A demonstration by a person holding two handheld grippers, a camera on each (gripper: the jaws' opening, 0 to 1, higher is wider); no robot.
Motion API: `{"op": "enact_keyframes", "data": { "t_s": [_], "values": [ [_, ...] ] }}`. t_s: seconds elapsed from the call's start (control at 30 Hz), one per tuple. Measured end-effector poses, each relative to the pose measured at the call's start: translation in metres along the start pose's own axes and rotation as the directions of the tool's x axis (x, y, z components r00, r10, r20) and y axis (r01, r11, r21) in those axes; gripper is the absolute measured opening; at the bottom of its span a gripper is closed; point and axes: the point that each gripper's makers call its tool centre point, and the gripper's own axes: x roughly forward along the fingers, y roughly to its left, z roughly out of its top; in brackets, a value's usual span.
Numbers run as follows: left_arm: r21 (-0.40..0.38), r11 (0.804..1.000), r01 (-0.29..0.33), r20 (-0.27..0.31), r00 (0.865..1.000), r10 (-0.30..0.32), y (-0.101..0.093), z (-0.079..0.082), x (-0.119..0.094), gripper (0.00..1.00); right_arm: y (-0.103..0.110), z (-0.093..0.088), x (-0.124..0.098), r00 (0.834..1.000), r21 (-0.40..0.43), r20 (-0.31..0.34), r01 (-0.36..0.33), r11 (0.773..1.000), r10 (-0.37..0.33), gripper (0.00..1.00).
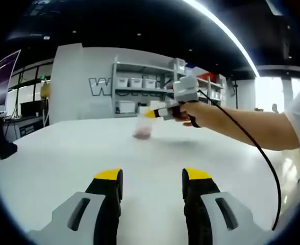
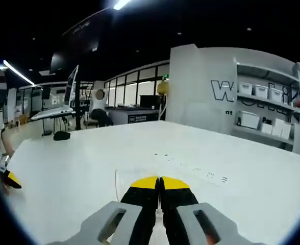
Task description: Open the resealable bag by pulling the two sides of the seal apart until the entire bag opening is separated and visibly accessible.
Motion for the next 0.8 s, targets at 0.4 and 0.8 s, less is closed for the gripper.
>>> {"op": "enact_keyframes", "data": {
  "t_s": [0.4, 0.8],
  "values": [
    [-0.003, 1.0, 0.001, -0.006, 1.0, -0.001, 0.0, -0.001, 0.0, 0.47, 0.013, -0.019, -0.018, 1.0, 0.036, -0.016, 0.003, 0.999, -0.002, 0.04],
    [-0.006, 1.0, -0.004, -0.008, 1.0, 0.004, 0.001, -0.002, -0.001, 0.47, 0.039, -0.023, -0.048, 1.0, 0.03, 0.001, 0.018, 0.999, -0.018, 0.09]
  ]
}}
